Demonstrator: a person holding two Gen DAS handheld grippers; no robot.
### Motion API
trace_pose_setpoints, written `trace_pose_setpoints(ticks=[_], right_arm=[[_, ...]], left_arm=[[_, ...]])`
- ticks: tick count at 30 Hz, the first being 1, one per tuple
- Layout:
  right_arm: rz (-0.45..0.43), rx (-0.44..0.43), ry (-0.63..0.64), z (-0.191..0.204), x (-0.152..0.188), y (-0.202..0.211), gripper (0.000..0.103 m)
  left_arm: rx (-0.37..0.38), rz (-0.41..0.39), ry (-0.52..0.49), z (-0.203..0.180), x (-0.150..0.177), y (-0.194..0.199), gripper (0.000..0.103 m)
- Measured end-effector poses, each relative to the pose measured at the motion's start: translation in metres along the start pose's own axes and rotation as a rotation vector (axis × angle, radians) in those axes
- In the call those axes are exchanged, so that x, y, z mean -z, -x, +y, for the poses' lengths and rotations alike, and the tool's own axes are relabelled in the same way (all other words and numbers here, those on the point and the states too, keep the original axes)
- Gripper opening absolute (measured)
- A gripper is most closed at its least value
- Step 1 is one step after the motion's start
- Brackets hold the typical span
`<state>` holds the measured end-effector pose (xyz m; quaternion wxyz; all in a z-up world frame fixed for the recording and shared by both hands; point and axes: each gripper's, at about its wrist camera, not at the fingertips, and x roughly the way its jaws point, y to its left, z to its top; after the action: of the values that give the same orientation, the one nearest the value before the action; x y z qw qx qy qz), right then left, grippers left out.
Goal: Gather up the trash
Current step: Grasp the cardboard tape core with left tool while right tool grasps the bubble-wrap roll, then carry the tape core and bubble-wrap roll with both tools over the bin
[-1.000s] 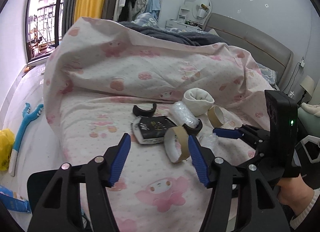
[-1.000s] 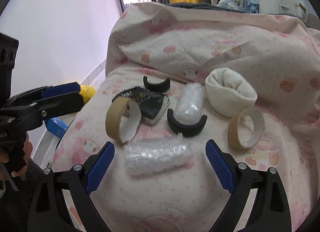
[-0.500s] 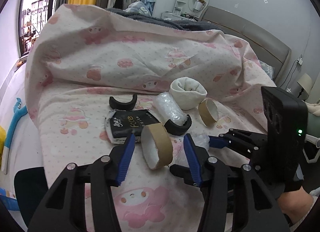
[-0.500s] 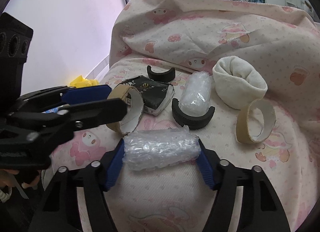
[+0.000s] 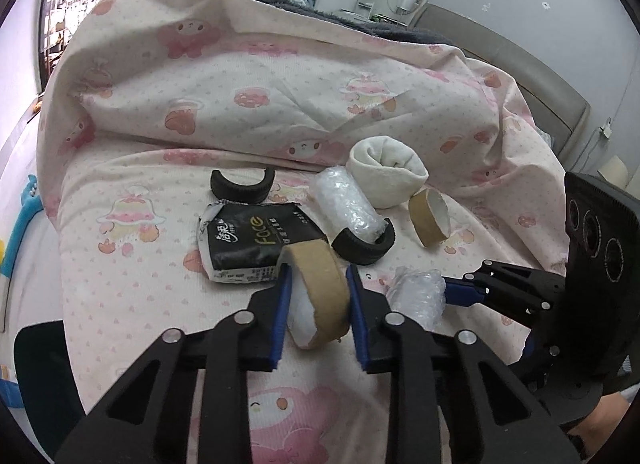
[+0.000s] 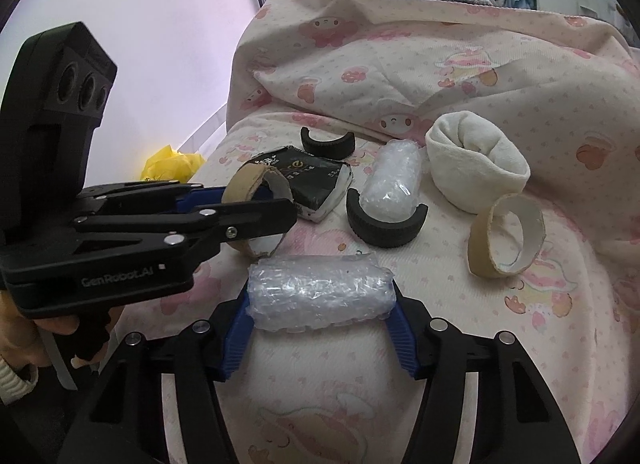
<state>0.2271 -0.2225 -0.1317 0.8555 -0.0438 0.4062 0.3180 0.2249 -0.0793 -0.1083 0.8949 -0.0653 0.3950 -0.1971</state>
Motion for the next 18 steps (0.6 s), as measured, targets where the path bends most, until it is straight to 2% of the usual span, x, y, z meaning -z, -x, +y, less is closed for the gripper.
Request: trace_pose_setpoints(ticks=[6, 13, 18], right_arm=[[-0.013, -0.012, -0.008, 0.003, -0.005, 0.004, 0.06], [-0.019, -0.02, 0.008, 0.015, -0.011, 0.004, 0.06], [-0.049, -0.039, -0.004, 0.025, -0.022, 0.008, 0.06]], left_arm=[[-0.003, -0.002, -0.023, 0.007, 0.0, 0.01, 0.02], [-0.008, -0.039, -0.001, 0.025, -0.002, 0.033, 0.02], [-0.039, -0.06, 0.004, 0.04, -0.002, 0.049, 0.02]])
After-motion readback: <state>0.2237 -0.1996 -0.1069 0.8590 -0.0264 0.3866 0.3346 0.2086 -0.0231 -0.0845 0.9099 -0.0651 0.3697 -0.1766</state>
